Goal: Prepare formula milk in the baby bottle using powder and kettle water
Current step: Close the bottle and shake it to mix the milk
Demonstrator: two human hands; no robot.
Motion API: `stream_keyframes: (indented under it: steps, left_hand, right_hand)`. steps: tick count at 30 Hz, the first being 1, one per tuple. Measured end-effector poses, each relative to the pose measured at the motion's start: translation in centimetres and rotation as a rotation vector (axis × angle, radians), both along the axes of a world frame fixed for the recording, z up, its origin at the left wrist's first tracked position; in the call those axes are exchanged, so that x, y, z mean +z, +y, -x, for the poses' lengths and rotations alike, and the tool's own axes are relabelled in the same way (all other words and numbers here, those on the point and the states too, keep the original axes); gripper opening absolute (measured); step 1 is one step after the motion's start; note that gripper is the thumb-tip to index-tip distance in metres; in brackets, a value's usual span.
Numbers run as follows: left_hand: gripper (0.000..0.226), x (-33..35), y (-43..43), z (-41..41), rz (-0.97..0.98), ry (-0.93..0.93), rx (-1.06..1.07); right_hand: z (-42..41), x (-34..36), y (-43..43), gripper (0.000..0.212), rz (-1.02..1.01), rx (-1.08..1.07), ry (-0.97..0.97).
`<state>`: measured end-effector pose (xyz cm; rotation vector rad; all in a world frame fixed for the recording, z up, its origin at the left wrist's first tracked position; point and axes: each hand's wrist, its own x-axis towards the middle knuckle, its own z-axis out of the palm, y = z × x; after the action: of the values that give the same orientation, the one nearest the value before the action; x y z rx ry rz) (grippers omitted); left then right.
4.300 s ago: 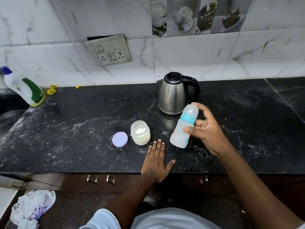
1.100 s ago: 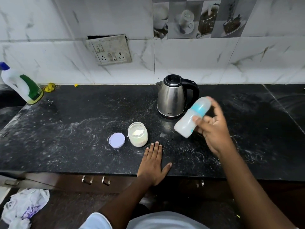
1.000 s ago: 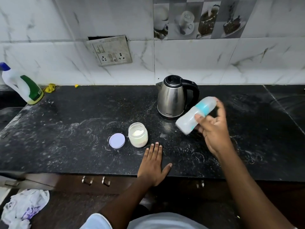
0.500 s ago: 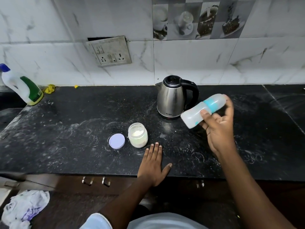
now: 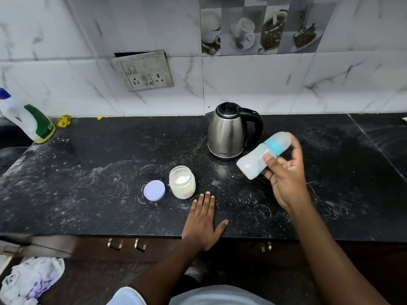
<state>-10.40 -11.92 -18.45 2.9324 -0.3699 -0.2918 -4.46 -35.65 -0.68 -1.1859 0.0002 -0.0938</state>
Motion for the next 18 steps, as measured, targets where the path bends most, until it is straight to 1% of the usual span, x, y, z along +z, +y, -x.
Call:
stream_keyframes:
  steps: [1,3,4,5,7,8,9,11,12,15,16,17,18]
  left_hand:
    - [0.099,-0.1,0.0,0.0,0.001,-0.003,0.000]
    - [0.099,-0.2,0.1,0.0,-0.002,-0.005,0.000]
    - [0.099,-0.2,0.1,0.0,-0.004,-0.008,0.002]
    - [0.099,-0.3,0.1,0.0,-0.004,-0.012,0.005]
    - [0.098,-0.3,0.1,0.0,0.001,-0.014,0.005]
    - [0.098,-0.4,0.1,0.0,0.004,-0.017,0.004]
    - [0.098,-0.4,0.1,0.0,0.004,-0.018,0.002]
    - [0.098,-0.3,0.2,0.1,0.001,-0.017,0.001]
    - [0.098,-0.3,0.1,0.1,0.001,-0.021,0.002]
    - [0.097,-0.5,0.2,0.1,0.011,-0.023,0.000]
    - [0.097,-0.6,0.1,0.0,0.011,-0.027,0.004]
    - [0.097,-0.5,0.1,0.0,0.008,-0.027,0.004]
    - [0.098,-0.5,0.1,0.0,0.005,-0.023,0.002]
  right_hand:
    - [0.1,0.2,0.3,0.083,0.018,0.019,0.001]
    - [0.6,0.0,0.8,0.086,0.136,0.189,-0.005]
    - [0.7,-0.3,0.9,0.086,0.157,0.223,-0.016]
    - [0.7,-0.1,1.0,0.086,0.133,0.191,-0.022]
    - [0.0,0.0,0.8,0.086,0.021,0.025,-0.015]
    - [-0.3,0.0,0.7,0.086,0.016,-0.012,-0.017]
    - [-0.4,0.3,0.8,0.087,0.037,0.016,-0.016]
    - [-0.3,0.2,0.9,0.088,0.156,0.168,-0.026]
    - [-0.2,0.1,0.7,0.088,0.172,0.183,-0.034]
    - [-0.6,0.5,-0.2,0.087,0.023,-0.017,-0.025]
    - [-0.8,0.6,-0.4,0.088,0.024,-0.038,-0.033]
    - [-0.8,0.8,-0.3,0.090,0.058,0.013,-0.037]
    - [-0.7,0.8,0.0,0.091,0.133,0.112,-0.047]
